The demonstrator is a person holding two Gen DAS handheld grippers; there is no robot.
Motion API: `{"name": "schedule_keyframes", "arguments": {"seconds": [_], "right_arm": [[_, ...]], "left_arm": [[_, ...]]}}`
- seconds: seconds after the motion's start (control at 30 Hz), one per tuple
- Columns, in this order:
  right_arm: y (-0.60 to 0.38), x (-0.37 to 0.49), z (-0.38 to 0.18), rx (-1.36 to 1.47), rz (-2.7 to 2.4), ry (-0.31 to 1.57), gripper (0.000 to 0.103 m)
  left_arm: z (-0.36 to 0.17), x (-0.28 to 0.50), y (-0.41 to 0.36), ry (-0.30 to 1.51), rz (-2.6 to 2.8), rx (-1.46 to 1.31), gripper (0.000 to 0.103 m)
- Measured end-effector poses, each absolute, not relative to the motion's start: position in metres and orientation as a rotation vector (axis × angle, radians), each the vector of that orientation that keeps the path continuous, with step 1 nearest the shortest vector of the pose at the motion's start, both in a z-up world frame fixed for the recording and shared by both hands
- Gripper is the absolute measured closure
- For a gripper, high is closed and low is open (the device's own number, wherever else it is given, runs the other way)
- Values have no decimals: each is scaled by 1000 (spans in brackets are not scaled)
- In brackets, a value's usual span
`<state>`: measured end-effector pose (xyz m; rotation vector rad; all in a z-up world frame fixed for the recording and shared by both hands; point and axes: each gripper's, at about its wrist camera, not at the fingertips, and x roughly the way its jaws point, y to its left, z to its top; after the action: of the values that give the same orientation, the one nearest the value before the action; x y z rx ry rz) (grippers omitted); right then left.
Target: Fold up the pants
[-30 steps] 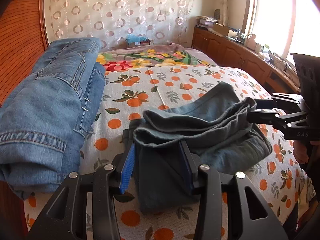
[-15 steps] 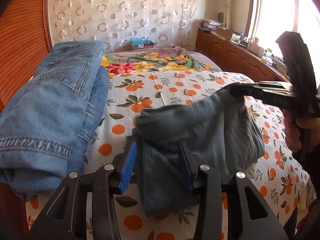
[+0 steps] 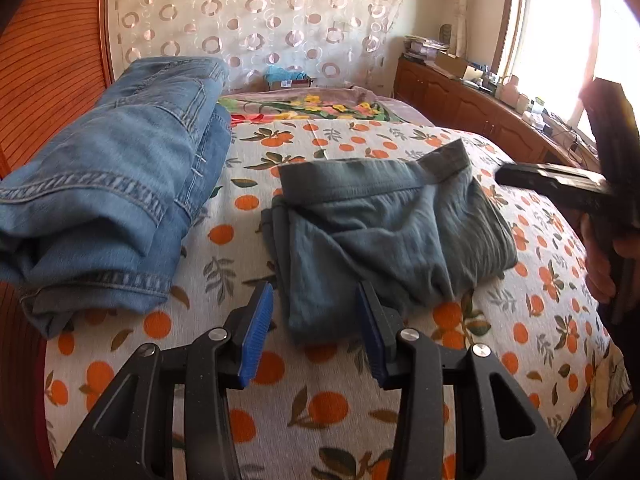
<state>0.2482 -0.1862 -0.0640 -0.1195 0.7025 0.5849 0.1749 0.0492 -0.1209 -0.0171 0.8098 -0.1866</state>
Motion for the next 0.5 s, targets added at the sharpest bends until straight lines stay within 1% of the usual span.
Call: {"name": "schedule_keyframes", "arguments": {"seconds": [0.07,0.27,0.5], "right_arm": [[-188,234,-69,-117,606,717,66],[-186,213,-87,-134,642,773,61],[-183,214,-98,-144,665,803,60]], "left_arm": [[-121,171,49,807,-186,-9,59],[-126,167,46,830,-193,26,59],[-132,171,38,862,-215,66,60]]}}
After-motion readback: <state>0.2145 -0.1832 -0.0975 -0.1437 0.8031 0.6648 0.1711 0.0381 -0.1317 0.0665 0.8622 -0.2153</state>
